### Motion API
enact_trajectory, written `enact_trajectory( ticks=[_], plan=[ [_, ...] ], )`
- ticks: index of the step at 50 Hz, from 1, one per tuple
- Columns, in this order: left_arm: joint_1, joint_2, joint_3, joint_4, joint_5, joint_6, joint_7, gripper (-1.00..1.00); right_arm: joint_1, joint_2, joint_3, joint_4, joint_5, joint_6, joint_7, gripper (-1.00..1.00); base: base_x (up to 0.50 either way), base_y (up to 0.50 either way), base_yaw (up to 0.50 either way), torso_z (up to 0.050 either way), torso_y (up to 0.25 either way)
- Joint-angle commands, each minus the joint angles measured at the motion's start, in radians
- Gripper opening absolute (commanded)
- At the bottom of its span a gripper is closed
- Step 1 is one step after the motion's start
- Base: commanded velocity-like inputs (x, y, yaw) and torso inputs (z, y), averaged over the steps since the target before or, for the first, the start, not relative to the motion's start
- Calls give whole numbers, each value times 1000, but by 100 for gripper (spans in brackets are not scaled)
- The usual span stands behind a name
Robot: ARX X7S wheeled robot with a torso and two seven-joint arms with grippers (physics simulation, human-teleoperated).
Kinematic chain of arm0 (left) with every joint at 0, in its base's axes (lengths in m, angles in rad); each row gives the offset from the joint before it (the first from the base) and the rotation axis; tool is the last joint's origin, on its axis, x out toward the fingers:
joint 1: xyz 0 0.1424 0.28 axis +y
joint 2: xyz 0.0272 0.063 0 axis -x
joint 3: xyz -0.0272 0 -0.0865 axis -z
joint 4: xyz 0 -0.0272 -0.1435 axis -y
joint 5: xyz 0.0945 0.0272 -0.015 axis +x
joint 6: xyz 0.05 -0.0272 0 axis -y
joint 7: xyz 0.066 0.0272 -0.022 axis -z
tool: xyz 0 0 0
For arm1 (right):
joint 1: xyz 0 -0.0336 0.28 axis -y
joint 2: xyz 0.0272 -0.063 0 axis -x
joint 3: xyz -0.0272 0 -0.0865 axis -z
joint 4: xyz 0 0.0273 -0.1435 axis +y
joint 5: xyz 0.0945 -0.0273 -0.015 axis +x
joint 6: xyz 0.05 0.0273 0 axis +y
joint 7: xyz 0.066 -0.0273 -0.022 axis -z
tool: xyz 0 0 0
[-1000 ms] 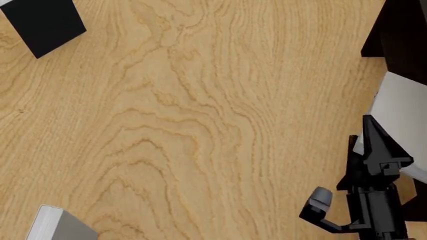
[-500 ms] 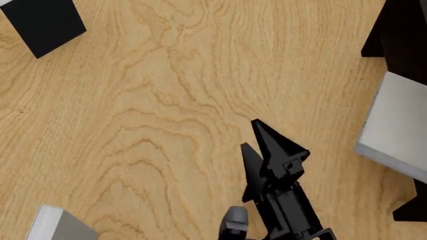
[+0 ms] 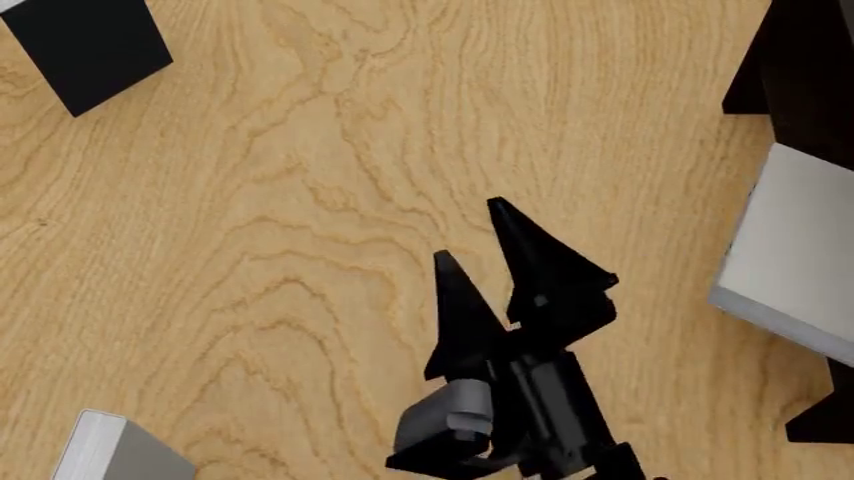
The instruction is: Pick up the book on the right and place it on the cabinet shelf.
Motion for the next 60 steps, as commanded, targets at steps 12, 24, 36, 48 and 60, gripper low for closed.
enact_trajectory(
  ticks=[12,24,36,48,60],
  plan=[
    [6,-1,0,-2,-2,8,0,100,-98,3,240,79,466,-301,-104,100,0,0,0,0,0],
    [3,-4,2,-5,0,3,-1,100,-143,0,364,88,731,-416,-233,100,0,0,0,0,0],
    [5,-3,2,-4,-3,8,2,100,-125,1,372,30,746,-400,-233,100,0,0,0,0,0],
    [-4,-4,3,-16,-4,7,5,100,-88,-13,342,-15,677,-353,-213,100,0,0,0,0,0],
    [-4,-4,3,-15,0,5,4,100,-96,-104,377,152,699,-417,-278,100,0,0,0,0,0]
  ],
)
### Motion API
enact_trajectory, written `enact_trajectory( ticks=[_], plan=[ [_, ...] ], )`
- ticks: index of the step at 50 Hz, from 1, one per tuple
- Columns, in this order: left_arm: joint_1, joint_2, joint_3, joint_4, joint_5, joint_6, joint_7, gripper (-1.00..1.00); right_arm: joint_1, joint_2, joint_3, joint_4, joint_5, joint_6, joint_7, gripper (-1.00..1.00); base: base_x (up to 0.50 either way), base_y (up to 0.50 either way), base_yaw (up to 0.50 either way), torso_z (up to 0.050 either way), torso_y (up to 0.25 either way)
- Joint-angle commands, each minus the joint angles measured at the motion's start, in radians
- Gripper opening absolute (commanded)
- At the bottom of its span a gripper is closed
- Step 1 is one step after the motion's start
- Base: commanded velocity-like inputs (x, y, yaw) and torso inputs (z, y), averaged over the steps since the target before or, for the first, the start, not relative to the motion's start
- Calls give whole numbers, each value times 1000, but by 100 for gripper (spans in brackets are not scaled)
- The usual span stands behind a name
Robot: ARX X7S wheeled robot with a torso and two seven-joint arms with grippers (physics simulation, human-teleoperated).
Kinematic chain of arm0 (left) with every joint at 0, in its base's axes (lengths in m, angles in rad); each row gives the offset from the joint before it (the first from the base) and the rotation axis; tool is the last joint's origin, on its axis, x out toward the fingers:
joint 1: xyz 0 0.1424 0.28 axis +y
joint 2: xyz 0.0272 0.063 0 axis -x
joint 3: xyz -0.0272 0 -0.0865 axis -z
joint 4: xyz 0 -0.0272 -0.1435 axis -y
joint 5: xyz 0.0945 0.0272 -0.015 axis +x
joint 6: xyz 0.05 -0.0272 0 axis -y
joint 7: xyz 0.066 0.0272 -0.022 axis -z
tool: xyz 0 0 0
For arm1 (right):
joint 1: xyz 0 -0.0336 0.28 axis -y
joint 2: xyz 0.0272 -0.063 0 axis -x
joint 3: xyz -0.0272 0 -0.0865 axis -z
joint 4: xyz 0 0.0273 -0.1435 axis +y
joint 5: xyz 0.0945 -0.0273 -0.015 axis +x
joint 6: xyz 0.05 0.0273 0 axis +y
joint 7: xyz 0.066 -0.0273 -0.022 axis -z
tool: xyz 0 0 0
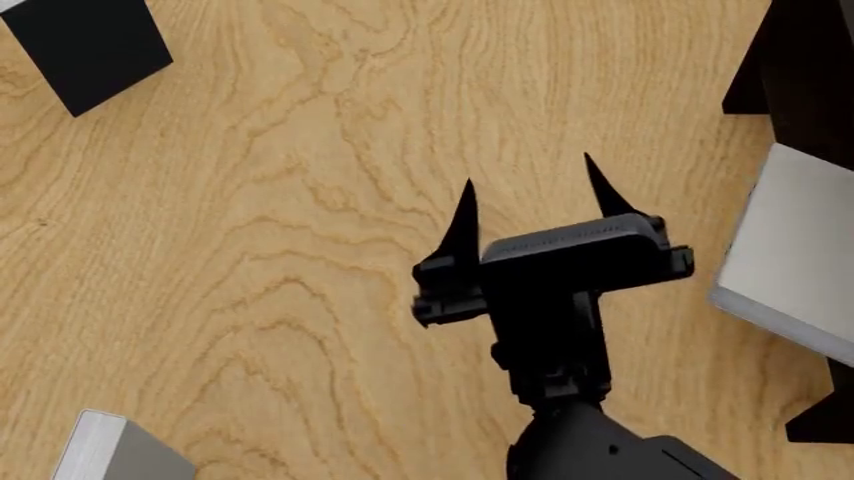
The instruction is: Pick up the book on the right and place it on the cabinet shelf.
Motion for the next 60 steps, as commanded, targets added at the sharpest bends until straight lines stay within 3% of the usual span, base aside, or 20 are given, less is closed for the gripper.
enact_trajectory(
  ticks=[1,6,12,17,37,60],
  plan=[
    [-2,0,-1,-2,5,-3,-3,100,0,-73,27,125,22,-40,-54,100,0,0,0,0,0],
    [2,-1,-3,0,0,0,0,100,3,-126,54,237,123,-58,-226,100,0,0,0,0,0],
    [-3,-2,0,-2,6,-6,-2,100,-8,-194,104,390,149,-134,-270,100,0,0,0,0,0],
    [-6,-6,-1,-9,4,-7,1,100,-19,-239,123,488,174,-208,-409,100,0,0,0,0,0],
    [-25,-10,1,-28,7,-17,5,100,-1,-368,207,829,223,-300,-532,100,0,0,0,0,0],
    [-16,-5,-3,-28,3,-10,10,100,-10,-360,218,854,213,-315,-516,100,0,0,1,0,0]
  ],
)
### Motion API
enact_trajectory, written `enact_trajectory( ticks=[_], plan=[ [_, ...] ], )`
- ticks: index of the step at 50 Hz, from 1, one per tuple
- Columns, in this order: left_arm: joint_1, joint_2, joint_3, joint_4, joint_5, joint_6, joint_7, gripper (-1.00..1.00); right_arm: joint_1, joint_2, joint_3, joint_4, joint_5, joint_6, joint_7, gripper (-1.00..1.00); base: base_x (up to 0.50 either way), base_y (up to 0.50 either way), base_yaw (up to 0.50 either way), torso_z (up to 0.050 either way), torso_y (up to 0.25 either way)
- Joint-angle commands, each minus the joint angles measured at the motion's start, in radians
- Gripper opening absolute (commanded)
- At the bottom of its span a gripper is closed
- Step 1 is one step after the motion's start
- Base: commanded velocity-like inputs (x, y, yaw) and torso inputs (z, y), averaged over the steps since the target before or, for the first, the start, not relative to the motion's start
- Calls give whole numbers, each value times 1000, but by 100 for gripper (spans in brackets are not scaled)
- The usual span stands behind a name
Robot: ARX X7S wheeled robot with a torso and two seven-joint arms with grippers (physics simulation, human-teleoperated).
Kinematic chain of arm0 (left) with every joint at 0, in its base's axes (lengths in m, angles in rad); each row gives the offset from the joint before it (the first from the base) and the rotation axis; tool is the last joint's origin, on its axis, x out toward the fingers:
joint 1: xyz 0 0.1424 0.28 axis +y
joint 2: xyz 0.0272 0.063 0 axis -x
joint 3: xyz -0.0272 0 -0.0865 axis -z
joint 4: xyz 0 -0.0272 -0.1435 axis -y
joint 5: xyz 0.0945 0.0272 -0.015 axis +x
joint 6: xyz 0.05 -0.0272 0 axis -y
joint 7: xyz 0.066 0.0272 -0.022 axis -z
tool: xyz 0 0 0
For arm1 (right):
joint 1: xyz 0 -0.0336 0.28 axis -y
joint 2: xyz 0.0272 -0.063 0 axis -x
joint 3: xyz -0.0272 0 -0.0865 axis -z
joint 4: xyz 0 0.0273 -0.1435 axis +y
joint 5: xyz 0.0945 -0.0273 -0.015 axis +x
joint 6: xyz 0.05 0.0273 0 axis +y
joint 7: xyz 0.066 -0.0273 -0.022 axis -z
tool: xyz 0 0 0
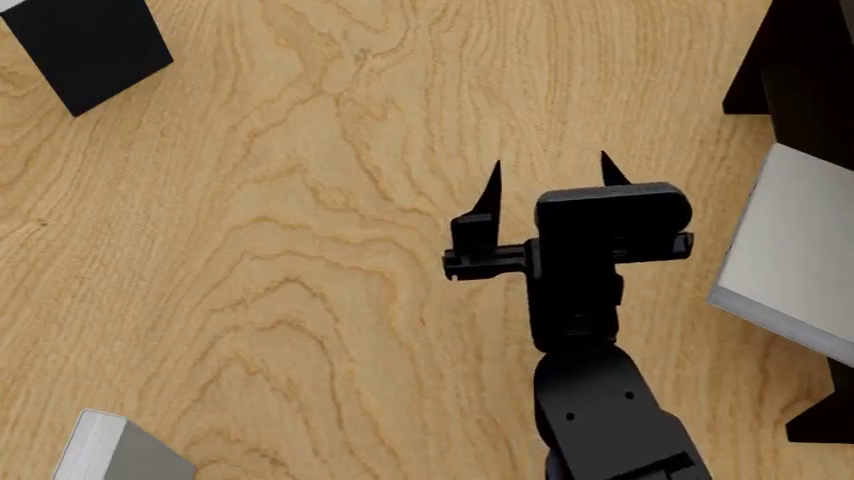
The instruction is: Pick up the book on the right and place it on the cabinet shelf.
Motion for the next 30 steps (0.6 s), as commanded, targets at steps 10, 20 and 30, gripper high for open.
enact_trajectory(
  ticks=[10,20,30],
  plan=[
    [1,2,-2,0,1,1,-1,100,-10,42,13,-35,0,7,39,100,0,0,0,0,0],
    [6,4,-2,9,6,-1,-8,100,-20,72,11,-84,-4,23,70,100,0,0,0,0,0],
    [3,8,4,18,20,-9,-17,100,-29,93,16,-108,-1,28,80,100,0,0,0,0,0]
  ],
)
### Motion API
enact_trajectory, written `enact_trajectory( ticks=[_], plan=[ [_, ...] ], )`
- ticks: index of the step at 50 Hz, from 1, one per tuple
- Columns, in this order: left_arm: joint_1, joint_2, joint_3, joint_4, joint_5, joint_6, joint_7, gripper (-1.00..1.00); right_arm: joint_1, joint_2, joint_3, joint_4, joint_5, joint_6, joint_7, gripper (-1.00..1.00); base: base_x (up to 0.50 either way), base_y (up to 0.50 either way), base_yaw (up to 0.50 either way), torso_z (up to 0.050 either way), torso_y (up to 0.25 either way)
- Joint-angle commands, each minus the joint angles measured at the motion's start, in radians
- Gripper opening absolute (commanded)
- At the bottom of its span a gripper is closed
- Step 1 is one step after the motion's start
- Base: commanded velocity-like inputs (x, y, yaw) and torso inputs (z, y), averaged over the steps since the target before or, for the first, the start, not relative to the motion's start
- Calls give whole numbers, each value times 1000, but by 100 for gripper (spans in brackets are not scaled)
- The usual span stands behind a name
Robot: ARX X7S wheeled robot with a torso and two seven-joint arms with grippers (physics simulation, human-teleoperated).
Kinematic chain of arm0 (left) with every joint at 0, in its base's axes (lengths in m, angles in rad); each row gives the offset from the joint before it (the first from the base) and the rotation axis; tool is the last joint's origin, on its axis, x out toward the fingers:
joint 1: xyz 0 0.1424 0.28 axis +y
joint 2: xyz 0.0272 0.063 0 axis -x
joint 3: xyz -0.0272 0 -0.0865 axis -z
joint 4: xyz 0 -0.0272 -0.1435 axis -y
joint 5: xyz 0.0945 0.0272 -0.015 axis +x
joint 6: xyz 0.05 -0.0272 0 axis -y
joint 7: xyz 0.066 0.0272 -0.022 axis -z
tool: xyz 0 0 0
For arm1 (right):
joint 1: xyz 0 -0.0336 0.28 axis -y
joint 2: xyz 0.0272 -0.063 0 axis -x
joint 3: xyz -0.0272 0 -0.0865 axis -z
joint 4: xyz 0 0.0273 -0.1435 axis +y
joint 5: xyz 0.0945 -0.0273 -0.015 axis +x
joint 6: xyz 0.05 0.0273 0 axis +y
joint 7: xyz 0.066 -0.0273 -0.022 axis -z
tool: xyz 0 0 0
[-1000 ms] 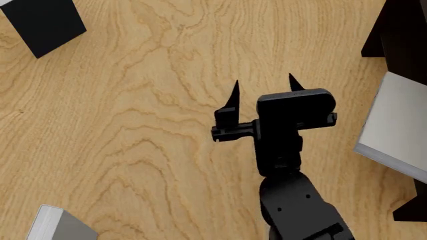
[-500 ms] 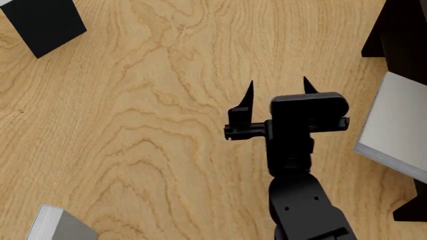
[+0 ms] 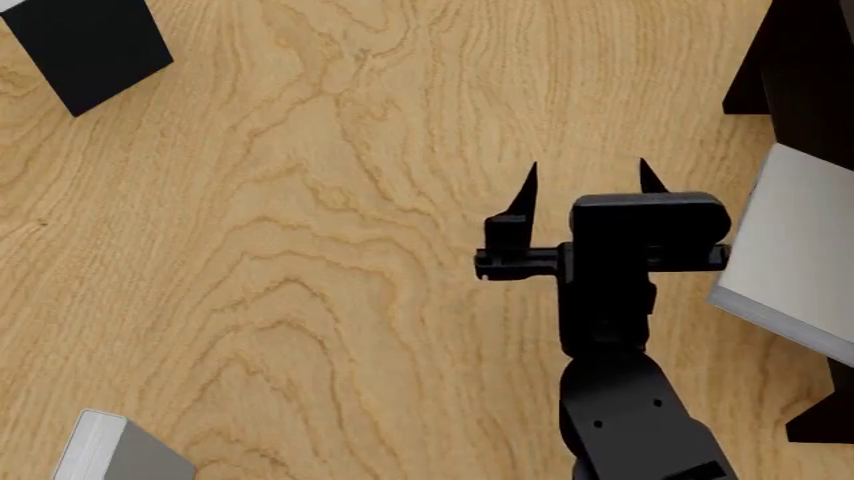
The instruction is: Pick up the book on the right and place it on the cabinet shelf.
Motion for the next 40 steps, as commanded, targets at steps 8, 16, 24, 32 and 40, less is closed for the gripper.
enact_trajectory(
  ticks=[8,16,24,32,40],
  plan=[
    [4,3,3,12,8,-3,-10,100,-14,20,5,-17,-3,4,13,100,0,0,0,0,0],
    [2,-2,7,10,9,-5,-14,100,-16,9,11,14,0,-2,-7,100,0,0,0,0,0],
    [3,-1,10,6,11,2,-13,100,-10,20,-9,-26,-22,19,9,100,0,0,0,0,0],
    [-2,-8,9,-10,2,5,-5,100,1,15,-11,-24,-29,27,9,100,0,0,0,0,0],
    [-7,-8,9,-13,7,1,-3,100,5,-14,-7,28,-32,12,-18,100,0,0,0,0,0]
  ],
)
